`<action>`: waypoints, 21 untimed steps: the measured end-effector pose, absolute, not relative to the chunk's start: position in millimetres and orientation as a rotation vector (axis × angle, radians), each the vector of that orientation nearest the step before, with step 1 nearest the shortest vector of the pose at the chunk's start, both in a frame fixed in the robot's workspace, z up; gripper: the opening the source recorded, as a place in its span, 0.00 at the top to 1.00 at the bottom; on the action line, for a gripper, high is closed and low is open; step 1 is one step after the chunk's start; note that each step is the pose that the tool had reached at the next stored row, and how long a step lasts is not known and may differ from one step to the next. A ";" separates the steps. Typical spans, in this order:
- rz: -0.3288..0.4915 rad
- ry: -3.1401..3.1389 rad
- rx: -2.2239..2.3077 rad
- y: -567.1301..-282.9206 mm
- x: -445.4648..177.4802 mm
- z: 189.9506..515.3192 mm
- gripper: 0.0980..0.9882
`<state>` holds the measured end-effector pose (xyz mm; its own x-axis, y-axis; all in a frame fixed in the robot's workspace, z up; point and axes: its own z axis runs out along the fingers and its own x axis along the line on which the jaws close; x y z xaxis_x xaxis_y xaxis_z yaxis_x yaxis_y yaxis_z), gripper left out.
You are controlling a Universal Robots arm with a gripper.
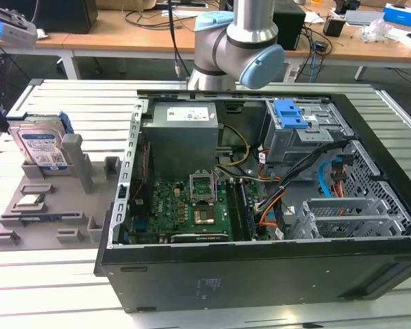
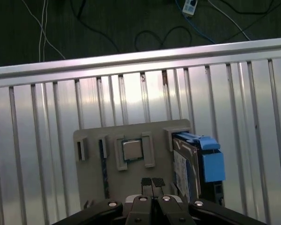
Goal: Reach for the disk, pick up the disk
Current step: 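Pick up the disk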
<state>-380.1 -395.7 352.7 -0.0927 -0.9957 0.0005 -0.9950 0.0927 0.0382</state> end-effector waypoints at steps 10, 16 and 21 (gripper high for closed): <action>-0.043 -2.302 2.099 -395.8 -380.1 352.7 0.85; -0.043 -2.302 2.099 -395.7 -380.1 352.7 0.51; -0.043 -2.302 2.099 -395.5 -380.1 352.7 0.44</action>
